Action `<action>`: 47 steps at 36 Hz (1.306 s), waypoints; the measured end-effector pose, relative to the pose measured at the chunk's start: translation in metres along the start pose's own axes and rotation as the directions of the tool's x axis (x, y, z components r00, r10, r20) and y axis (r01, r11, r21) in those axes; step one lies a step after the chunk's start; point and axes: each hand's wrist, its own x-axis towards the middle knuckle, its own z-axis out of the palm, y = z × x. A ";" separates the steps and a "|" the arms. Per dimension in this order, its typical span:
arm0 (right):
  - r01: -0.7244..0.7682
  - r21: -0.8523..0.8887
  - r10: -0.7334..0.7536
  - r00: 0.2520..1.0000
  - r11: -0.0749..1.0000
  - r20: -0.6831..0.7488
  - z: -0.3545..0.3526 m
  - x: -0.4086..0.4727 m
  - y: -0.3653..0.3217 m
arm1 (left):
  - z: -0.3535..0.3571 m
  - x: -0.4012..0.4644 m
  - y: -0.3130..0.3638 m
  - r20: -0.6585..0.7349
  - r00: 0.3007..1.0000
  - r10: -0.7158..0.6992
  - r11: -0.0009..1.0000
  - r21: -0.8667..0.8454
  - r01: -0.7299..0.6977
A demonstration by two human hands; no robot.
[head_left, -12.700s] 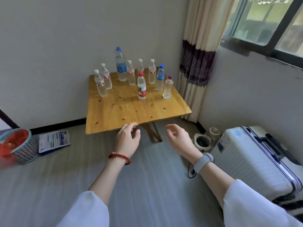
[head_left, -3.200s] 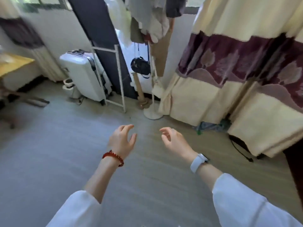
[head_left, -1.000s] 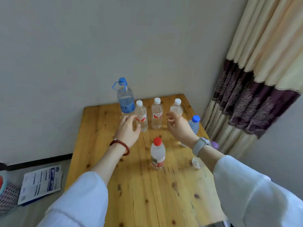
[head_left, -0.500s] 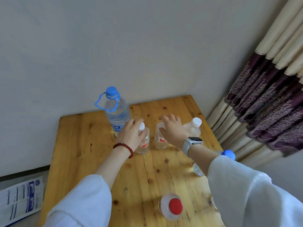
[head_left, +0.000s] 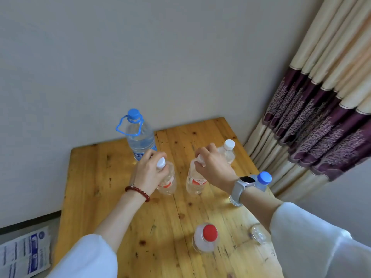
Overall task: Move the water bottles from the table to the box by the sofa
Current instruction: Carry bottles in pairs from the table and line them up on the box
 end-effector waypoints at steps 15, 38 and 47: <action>0.202 0.164 -0.135 0.928 0.965 -0.348 -0.076 -0.173 -0.109 | -0.137 -0.158 0.081 -0.339 0.934 0.117 0.991 0.105 -0.086; -0.380 0.078 0.388 0.904 0.922 -0.180 0.059 -0.581 -0.115 | -0.121 -0.479 0.110 0.370 0.859 0.355 0.934 -0.102 -0.343; -0.683 0.152 0.688 0.648 0.715 -0.325 0.090 -0.774 -0.128 | -0.073 -0.596 0.171 0.492 0.484 0.724 0.665 -0.309 -0.680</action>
